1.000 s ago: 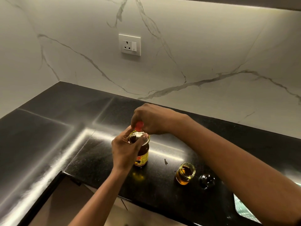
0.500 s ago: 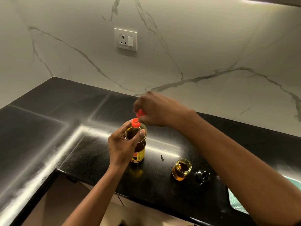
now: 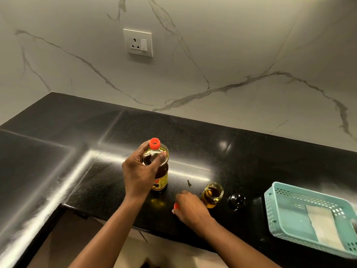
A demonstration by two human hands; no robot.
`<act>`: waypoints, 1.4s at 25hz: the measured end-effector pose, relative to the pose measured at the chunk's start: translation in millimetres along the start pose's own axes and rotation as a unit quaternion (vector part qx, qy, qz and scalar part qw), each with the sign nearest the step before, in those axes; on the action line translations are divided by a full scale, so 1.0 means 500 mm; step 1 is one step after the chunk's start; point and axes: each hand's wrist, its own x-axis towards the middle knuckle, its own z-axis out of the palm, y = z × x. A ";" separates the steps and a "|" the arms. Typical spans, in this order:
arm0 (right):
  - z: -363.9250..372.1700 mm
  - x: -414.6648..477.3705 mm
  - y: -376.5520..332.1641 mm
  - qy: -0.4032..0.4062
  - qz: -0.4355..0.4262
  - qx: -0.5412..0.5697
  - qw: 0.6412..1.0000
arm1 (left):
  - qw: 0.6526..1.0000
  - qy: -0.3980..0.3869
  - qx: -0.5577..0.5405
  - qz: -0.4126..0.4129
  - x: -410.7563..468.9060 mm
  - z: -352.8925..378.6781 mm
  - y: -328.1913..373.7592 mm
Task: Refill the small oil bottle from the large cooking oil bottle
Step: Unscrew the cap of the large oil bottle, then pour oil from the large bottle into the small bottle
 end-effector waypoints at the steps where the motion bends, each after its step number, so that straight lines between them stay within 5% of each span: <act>1: 0.005 0.001 0.000 0.009 0.000 0.006 1.000 | 1.000 0.000 0.004 0.001 -0.001 0.002 -0.003; 8: 0.022 -0.016 0.005 0.043 -0.018 0.011 0.999 | 0.999 -0.010 0.053 -0.003 -0.018 0.009 -0.049; 11: 0.009 -0.083 0.016 0.179 -0.058 0.070 0.980 | 0.998 -0.040 0.027 -0.050 -0.036 0.009 -0.069; 14: 0.019 -0.174 0.061 0.379 0.029 0.221 0.898 | 0.997 -0.054 0.040 -0.050 -0.031 0.007 -0.089; 18: 0.070 -0.175 0.118 0.347 0.201 0.442 0.803 | 0.995 -0.034 0.078 -0.044 -0.013 0.025 -0.092; 23: 0.107 -0.091 0.146 0.319 0.235 0.458 0.796 | 0.994 -0.045 0.087 -0.045 -0.003 0.029 -0.092; 28: 0.100 -0.068 0.158 0.327 0.220 0.401 0.827 | 0.992 -0.078 0.092 -0.025 0.007 0.029 -0.070; 35: -0.065 -0.074 0.147 0.370 0.130 0.399 0.829 | 0.971 -0.155 0.135 0.125 0.054 0.021 0.042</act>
